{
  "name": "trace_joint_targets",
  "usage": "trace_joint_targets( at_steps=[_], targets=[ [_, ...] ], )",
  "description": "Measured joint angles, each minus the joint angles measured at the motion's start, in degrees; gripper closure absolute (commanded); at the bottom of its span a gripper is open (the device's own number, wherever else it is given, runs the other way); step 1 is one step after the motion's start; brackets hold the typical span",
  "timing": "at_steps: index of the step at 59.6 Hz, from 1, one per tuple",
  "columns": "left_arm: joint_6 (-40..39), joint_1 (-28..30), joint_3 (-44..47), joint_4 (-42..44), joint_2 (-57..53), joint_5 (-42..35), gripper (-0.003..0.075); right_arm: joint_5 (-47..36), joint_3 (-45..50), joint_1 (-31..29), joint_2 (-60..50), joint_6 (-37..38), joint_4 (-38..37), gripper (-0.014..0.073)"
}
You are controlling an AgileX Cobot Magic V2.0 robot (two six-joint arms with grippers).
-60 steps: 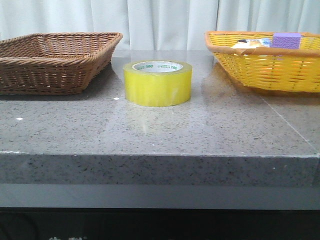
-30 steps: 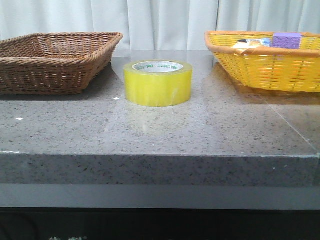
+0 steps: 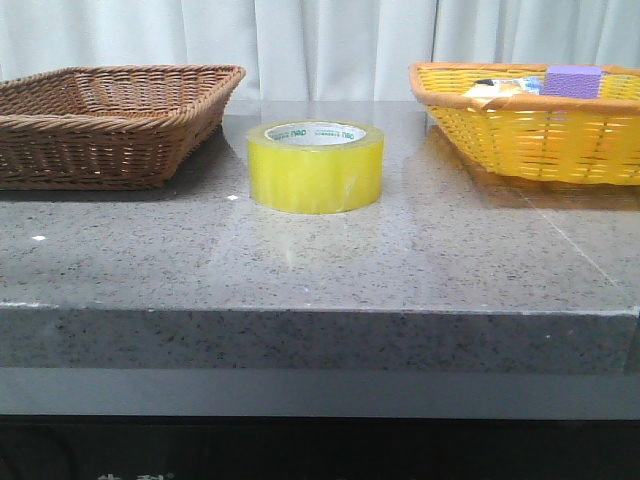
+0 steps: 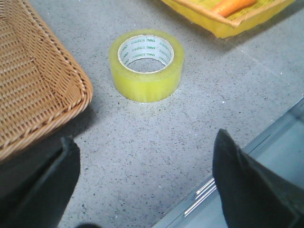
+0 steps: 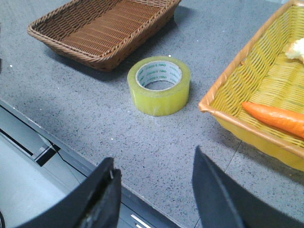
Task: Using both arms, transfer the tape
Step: 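Open the right gripper and withdraw it from the tape roll, then lower the left gripper onto the tape roll and grasp its rim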
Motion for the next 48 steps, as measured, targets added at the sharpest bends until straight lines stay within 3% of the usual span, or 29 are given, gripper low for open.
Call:
trace_joint_targets(
  at_steps=[30,48],
  targets=[
    [26.58,-0.12,-23.50,-2.24,23.24,15.55,0.0155,-0.14,0.34,0.00,-0.68,0.00,0.04,0.0210],
    [35.17,-0.12,-38.35,-4.54,38.98,25.61,0.0155,-0.14,0.34,0.00,-0.68,0.00,0.04,0.0210]
  ],
)
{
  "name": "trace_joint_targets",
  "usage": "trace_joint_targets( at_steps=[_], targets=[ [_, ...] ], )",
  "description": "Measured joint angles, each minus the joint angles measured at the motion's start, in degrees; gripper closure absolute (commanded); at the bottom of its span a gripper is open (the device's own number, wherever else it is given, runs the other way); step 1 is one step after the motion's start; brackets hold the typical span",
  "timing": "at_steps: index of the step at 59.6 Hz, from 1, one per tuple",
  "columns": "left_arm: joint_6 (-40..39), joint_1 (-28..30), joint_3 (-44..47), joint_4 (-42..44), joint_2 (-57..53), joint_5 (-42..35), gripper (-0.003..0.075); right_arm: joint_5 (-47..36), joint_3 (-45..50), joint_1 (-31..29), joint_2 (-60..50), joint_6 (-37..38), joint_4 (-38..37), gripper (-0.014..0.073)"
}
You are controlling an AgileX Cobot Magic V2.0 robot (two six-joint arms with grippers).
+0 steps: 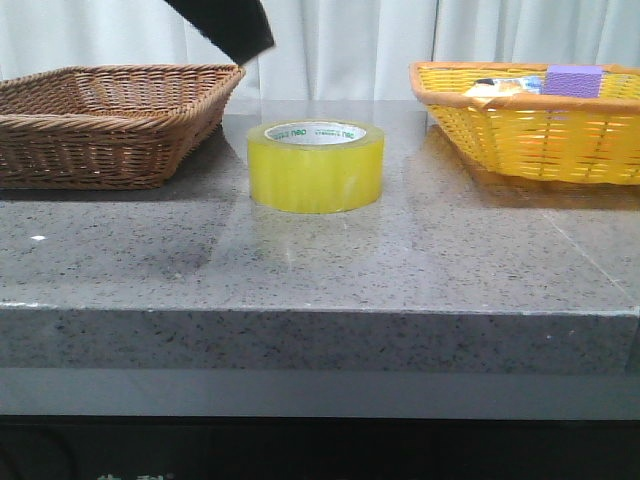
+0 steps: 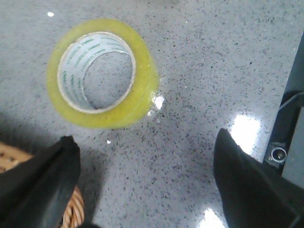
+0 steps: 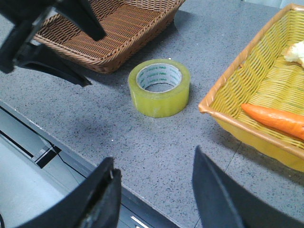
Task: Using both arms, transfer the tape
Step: 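Lower the left gripper onto the tape roll and grasp its rim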
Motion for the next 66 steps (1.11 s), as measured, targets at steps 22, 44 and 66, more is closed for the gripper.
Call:
trace_joint_targets(
  at_steps=[22,44,66],
  targets=[
    [3.66,0.00,-11.45,-1.61,13.93,4.31,0.0155,0.00,0.00,0.00,0.00,0.00,0.00,0.0210],
    [5.31,0.00,-17.31,-3.45,23.93,6.73,0.0155,0.00,0.00,0.00,0.00,0.00,0.00,0.0210],
    [5.62,0.00,-17.95,-4.06,26.92,6.87,0.0337,0.00,0.00,0.00,0.00,0.00,0.00,0.0210]
  ],
)
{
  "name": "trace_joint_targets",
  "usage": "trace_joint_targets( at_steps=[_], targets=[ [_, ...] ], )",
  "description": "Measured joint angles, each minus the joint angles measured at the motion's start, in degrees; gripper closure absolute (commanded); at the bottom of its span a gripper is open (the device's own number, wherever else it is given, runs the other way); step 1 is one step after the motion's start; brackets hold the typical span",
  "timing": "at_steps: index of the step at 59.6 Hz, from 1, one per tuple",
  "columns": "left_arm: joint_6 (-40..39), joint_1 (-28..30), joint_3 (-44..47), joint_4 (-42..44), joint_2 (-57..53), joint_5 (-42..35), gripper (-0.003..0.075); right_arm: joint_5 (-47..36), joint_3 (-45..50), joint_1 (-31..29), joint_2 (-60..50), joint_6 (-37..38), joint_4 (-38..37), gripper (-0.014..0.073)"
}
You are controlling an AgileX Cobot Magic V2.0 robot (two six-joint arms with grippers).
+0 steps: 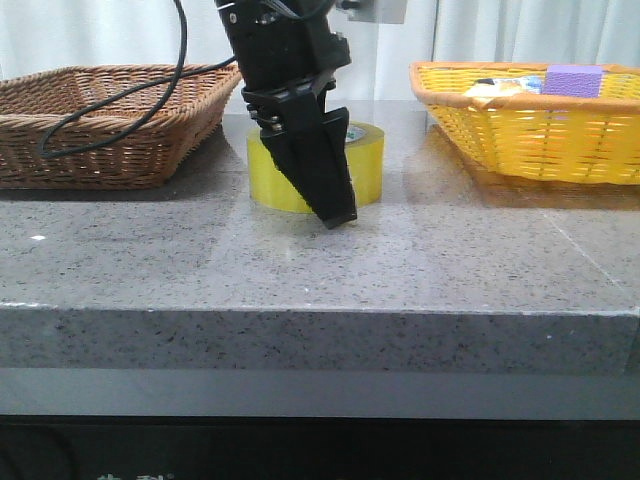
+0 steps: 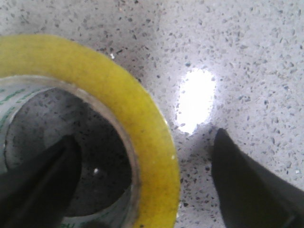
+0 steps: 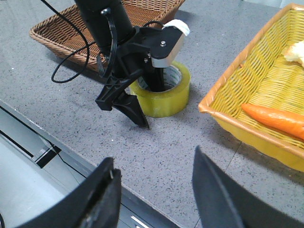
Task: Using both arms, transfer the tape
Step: 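Lower the left gripper onto the tape roll and grasp its rim, then lift the tape roll and carry it into the brown basket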
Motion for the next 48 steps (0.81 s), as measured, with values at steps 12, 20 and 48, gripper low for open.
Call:
trace_joint_targets(
  at_steps=[12,20,48],
  targets=[
    [0.04,0.00,0.00,-0.22,0.04,-0.39,0.0575,0.00,0.00,0.00,0.00,0.00,0.00,0.0210],
    [-0.75,0.00,-0.24,-0.42,0.15,-0.27,0.0569,0.00,0.00,0.00,0.00,0.00,0.00,0.0210],
    [-11.66,-0.08,-14.77,3.29,1.08,1.98,0.0568,0.00,0.08,0.00,0.00,0.00,0.00,0.0210]
  ],
)
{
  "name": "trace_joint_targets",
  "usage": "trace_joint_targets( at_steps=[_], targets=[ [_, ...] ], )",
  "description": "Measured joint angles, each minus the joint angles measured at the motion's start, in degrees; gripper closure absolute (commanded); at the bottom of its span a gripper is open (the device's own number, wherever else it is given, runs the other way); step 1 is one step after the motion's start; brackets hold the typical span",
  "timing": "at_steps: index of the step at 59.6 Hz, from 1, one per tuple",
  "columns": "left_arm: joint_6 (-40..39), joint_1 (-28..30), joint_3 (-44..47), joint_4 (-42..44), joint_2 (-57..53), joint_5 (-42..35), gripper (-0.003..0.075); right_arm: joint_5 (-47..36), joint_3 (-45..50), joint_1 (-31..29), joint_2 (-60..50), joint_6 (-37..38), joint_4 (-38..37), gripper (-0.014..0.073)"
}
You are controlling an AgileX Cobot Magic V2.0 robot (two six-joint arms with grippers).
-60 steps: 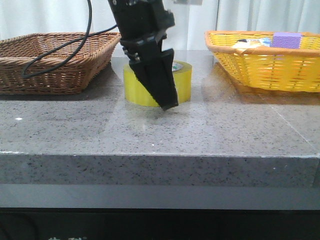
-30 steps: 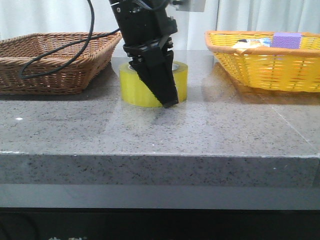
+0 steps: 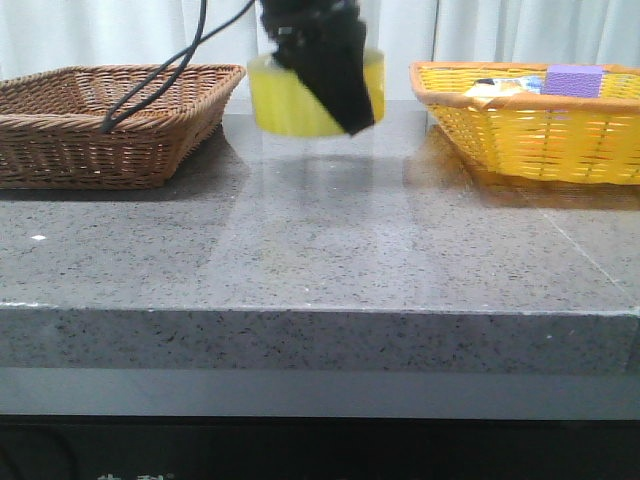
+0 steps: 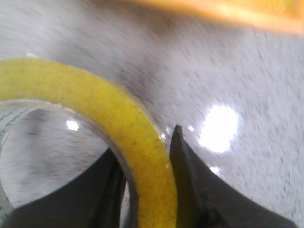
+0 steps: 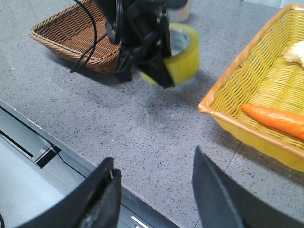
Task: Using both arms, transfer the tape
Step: 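Lift the tape roll and carry it into the brown basket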
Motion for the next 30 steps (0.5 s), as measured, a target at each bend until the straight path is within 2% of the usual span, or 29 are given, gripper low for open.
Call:
trace_joint_targets(
  at_steps=[15,25,30],
  targets=[
    [-13.58,0.00,-7.38,9.42,0.00,0.62,0.0568,0.00,0.00,0.00,0.00,0.00,0.00,0.0210],
    [-21.09,0.24,-8.61,17.94,0.00,0.83,0.0568,0.00,0.00,0.00,0.00,0.00,0.00,0.0210],
    [-24.38,1.58,-8.61,19.55,0.00,0.97,0.0568,0.00,0.00,0.00,0.00,0.00,0.00,0.0210]
  ],
)
